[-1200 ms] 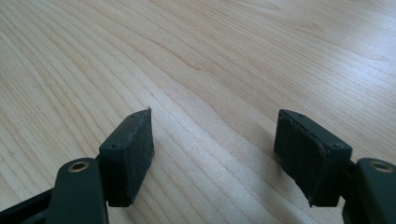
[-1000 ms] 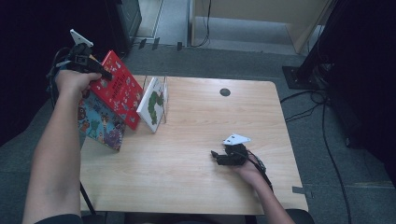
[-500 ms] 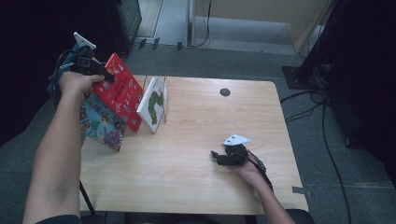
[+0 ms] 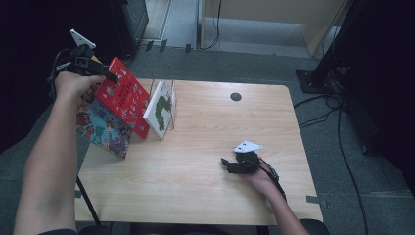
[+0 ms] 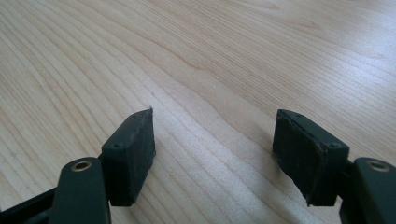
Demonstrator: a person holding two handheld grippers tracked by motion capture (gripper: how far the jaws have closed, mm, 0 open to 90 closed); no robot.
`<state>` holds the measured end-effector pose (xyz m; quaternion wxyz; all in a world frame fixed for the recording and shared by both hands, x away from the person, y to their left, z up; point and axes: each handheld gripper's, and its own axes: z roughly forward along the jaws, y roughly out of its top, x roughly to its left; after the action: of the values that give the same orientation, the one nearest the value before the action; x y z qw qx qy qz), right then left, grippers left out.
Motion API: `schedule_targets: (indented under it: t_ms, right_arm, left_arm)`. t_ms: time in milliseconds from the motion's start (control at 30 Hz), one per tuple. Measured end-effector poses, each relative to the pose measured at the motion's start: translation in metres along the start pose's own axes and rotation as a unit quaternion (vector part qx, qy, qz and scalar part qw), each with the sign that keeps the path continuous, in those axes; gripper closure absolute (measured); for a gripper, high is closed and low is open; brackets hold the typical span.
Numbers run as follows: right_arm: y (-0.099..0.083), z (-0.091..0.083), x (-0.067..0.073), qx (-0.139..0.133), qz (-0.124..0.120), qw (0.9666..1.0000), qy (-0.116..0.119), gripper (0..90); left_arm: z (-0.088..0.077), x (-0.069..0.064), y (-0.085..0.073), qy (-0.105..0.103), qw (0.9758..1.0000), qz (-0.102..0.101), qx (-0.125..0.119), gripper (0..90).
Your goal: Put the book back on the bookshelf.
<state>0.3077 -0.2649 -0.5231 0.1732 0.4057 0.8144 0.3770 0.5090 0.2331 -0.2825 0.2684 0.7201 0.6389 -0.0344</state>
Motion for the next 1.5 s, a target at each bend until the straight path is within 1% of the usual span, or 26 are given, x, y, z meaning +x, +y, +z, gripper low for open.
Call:
schedule_targets:
  t_ms: [133,267,367,433,500,633,700,767,867,1033,1133,1233,1333,1433,1500]
  right_arm:
    - [0.0,0.0,0.0,0.0,0.0,1.0,0.0,29.6]
    - [0.0,0.0,0.0,0.0,0.0,1.0,0.0,29.7]
    - [0.0,0.0,0.0,0.0,0.0,1.0,0.0,29.6]
    - [0.0,0.0,0.0,0.0,0.0,1.0,0.0,29.6]
    - [0.0,0.0,0.0,0.0,0.0,1.0,0.001,29.6]
    - [0.0,0.0,0.0,0.001,0.002,1.0,-0.002,27.9]
    - [0.0,0.0,0.0,0.001,0.002,1.0,-0.001,27.4]
    - [0.0,0.0,0.0,0.002,0.001,1.0,-0.002,26.9]
    - [0.0,0.0,0.0,0.002,0.001,1.0,-0.002,26.6]
    - [0.0,0.0,0.0,0.003,-0.001,1.0,0.0,25.4]
    - [0.0,0.0,0.0,0.004,-0.002,1.0,0.003,24.8]
    - [0.0,0.0,0.0,0.004,-0.002,1.0,0.005,24.5]
    - [-0.001,0.0,0.0,0.004,-0.005,1.0,0.006,24.1]
    - [-0.001,-0.001,0.0,0.006,-0.007,0.9999,0.008,23.9]
    - [-0.001,-0.001,0.0,0.005,-0.007,0.9999,0.008,23.9]
  left_arm:
    - [-0.008,0.001,-0.004,-0.003,1.0,0.001,-0.005,58.4]
    - [-0.02,0.005,-0.006,-0.011,0.9997,-0.007,-0.021,56.5]
    - [-0.031,0.004,-0.007,-0.018,0.9993,-0.005,-0.032,55.5]
    - [-0.037,0.001,-0.008,-0.018,0.999,-0.004,-0.041,55.3]
    - [-0.043,-0.003,-0.01,-0.018,0.9989,0.003,-0.044,55.1]
    - [-0.047,-0.011,-0.014,-0.019,0.9987,0.012,-0.045,53.6]
    - [-0.048,-0.015,-0.017,-0.031,0.9982,0.011,-0.05,51.7]
    - [-0.049,-0.02,-0.021,-0.039,0.9979,0.017,-0.049,51.8]
    - [-0.046,-0.026,-0.028,-0.041,0.998,0.025,-0.043,51.2]
    - [-0.04,-0.033,-0.04,-0.056,0.9969,0.035,-0.044,50.3]
    - [-0.037,-0.036,-0.046,-0.053,0.9969,0.041,-0.043,49.7]
    - [-0.033,-0.039,-0.052,-0.055,0.9966,0.044,-0.043,48.6]
    - [-0.028,-0.043,-0.058,-0.055,0.9963,0.055,-0.037,48.1]
    - [-0.024,-0.044,-0.064,-0.062,0.9958,0.056,-0.039,47.7]
    - [-0.02,-0.044,-0.068,-0.058,0.9958,0.062,-0.036,47.1]
